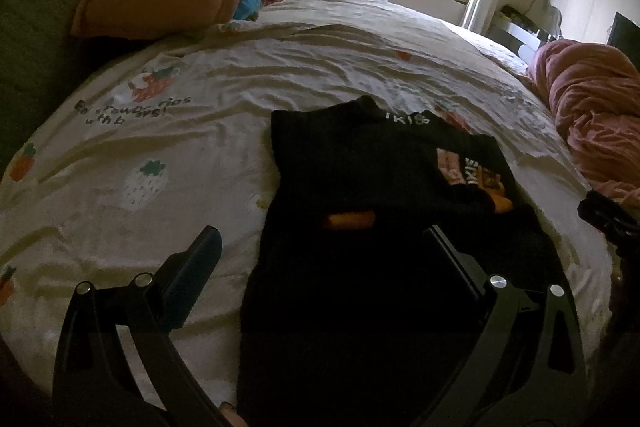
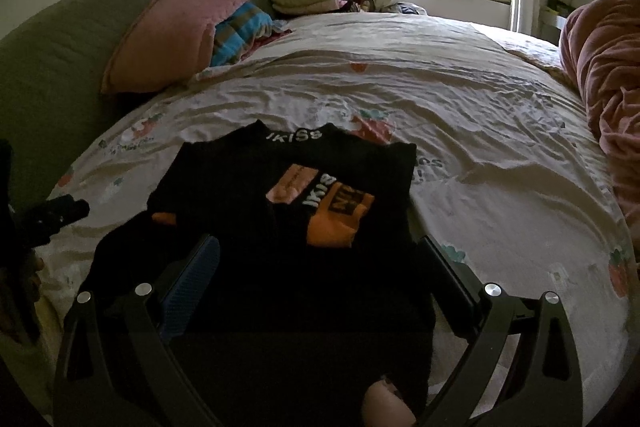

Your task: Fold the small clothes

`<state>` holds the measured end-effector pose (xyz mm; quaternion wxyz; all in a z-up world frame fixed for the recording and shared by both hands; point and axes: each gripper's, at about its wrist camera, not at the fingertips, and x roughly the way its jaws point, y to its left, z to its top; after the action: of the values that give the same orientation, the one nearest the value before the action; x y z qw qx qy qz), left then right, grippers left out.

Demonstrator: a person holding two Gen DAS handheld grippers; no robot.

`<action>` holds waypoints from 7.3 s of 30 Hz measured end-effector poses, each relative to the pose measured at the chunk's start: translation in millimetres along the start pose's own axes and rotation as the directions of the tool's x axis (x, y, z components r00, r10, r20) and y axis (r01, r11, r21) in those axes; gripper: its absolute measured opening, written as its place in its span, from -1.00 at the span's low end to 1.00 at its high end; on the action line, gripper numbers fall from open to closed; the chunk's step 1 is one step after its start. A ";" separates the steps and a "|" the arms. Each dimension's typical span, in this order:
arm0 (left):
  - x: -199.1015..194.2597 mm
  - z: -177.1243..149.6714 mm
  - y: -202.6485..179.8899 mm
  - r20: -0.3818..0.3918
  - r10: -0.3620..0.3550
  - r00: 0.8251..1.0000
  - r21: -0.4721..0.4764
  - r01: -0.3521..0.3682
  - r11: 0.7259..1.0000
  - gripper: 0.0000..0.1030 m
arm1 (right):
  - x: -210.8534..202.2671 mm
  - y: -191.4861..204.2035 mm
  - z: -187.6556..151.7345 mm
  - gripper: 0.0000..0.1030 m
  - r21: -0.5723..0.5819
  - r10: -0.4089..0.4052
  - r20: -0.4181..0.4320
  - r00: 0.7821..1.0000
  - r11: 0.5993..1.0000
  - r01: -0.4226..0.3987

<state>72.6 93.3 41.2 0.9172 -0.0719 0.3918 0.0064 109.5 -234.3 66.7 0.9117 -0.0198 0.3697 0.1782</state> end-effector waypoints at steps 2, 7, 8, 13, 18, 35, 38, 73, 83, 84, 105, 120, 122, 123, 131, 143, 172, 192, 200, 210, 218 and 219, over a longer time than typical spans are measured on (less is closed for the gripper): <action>-2.1 -5.5 2.5 -0.007 0.011 1.000 0.003 -0.011 1.000 0.82 | 0.3 0.0 -3.3 0.90 -0.003 -0.002 -0.011 1.000 1.000 0.002; -0.8 -16.7 11.7 -0.037 0.017 0.999 -0.013 -0.018 1.000 0.82 | 0.8 -1.3 -14.4 0.90 -0.010 -0.010 -0.045 0.999 1.000 0.010; -0.8 -18.9 13.8 -0.042 0.013 0.999 -0.020 -0.014 1.000 0.82 | 1.6 -1.7 -16.7 0.90 -0.009 -0.011 -0.051 0.999 1.000 0.011; -3.0 -32.0 28.2 -0.064 0.014 0.998 -0.053 -0.017 0.998 0.82 | 3.5 -2.9 -26.8 0.90 -0.008 -0.017 -0.083 0.996 1.000 0.016; -9.1 -45.4 39.5 -0.078 0.018 0.997 -0.068 -0.023 0.997 0.82 | 4.2 -3.2 -37.4 0.90 -0.014 -0.024 -0.108 0.994 1.000 0.023; -15.0 -87.8 54.9 -0.146 -0.038 0.989 -0.105 0.023 0.994 0.82 | -3.0 -1.3 -62.8 0.90 -0.010 -0.018 -0.138 0.990 1.000 0.017; -18.6 -93.9 54.9 -0.145 -0.077 0.986 -0.112 0.061 0.992 0.81 | -3.8 -1.2 -66.4 0.90 -0.010 -0.015 -0.145 0.989 1.000 0.014; -15.9 -135.1 49.6 -0.230 -0.165 0.959 -0.146 0.133 0.980 -0.56 | -35.1 -47.4 -142.0 0.22 0.068 0.108 -0.388 0.915 0.994 -0.089; -12.7 -136.3 53.9 -0.234 -0.186 0.954 -0.179 0.145 0.973 -0.56 | -29.5 -52.1 -153.0 -0.39 0.074 0.118 -0.389 0.914 0.993 -0.097; -11.8 -136.4 54.7 -0.235 -0.187 0.954 -0.183 0.146 0.972 -0.56 | -30.1 -53.2 -152.8 -0.51 0.075 0.121 -0.388 0.914 0.992 -0.099; -55.4 -76.8 55.1 -0.076 -0.114 0.991 -0.134 0.103 0.986 -0.95 | -88.0 -61.6 -82.7 -0.85 0.052 0.207 0.007 0.978 0.977 -0.207; -72.2 -16.3 42.4 0.017 -0.055 0.998 -0.131 0.057 0.990 -0.95 | -98.8 -79.1 -38.2 -0.85 0.096 0.173 0.152 0.973 0.977 -0.189; -72.2 -9.4 39.5 0.021 -0.039 0.999 -0.120 0.041 0.992 -0.94 | -97.8 -79.2 -30.9 -0.85 0.094 0.165 0.164 0.972 0.979 -0.182; -71.8 -5.4 38.1 0.022 -0.033 0.999 -0.118 0.035 0.992 -0.94 | -96.8 -79.4 -26.7 -0.85 0.094 0.161 0.169 0.972 0.979 -0.178; -67.1 21.1 34.0 0.038 -0.008 0.999 -0.094 0.011 0.996 -0.94 | -87.1 -83.9 -5.7 -0.85 0.092 0.127 0.196 0.972 0.985 -0.147; -35.8 64.8 30.3 0.076 0.016 0.997 -0.085 -0.009 0.996 -0.94 | -54.6 -92.9 23.8 -0.85 0.095 0.072 0.204 0.976 0.991 -0.092; 70.4 102.9 33.0 -0.005 0.093 0.996 -0.057 -0.093 0.994 -0.94 | 57.7 -109.6 60.6 -0.85 0.102 -0.020 0.077 0.997 0.995 0.012; 83.2 92.6 39.7 0.034 0.157 0.987 -0.091 -0.153 0.984 -0.57 | 79.8 -113.6 49.4 -0.44 0.090 -0.103 0.047 0.994 0.991 0.098; 78.0 74.0 28.7 0.042 0.143 0.989 -0.038 -0.141 0.989 -0.61 | 67.9 -88.3 29.8 -0.44 0.007 -0.033 0.036 0.999 0.999 0.033; 115.2 31.9 -17.1 -0.061 0.136 0.989 0.129 -0.128 0.983 -0.82 | 100.0 -39.6 0.5 -0.45 -0.088 0.014 -0.090 0.996 0.996 -0.022; 141.1 27.6 -24.3 -0.084 0.163 0.983 0.161 -0.148 0.976 -0.82 | 139.8 -32.8 3.4 -0.45 -0.109 -0.047 -0.160 0.986 0.994 0.030; 143.3 29.7 -24.2 -0.085 0.164 0.983 0.160 -0.149 0.976 -0.82 | 143.2 -33.3 5.9 -0.45 -0.109 -0.047 -0.163 0.986 0.994 0.030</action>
<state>195.0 67.0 -38.6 0.8963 0.0298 0.4401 0.0450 219.7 -220.0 -29.7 0.8788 -0.0898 0.4336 0.1777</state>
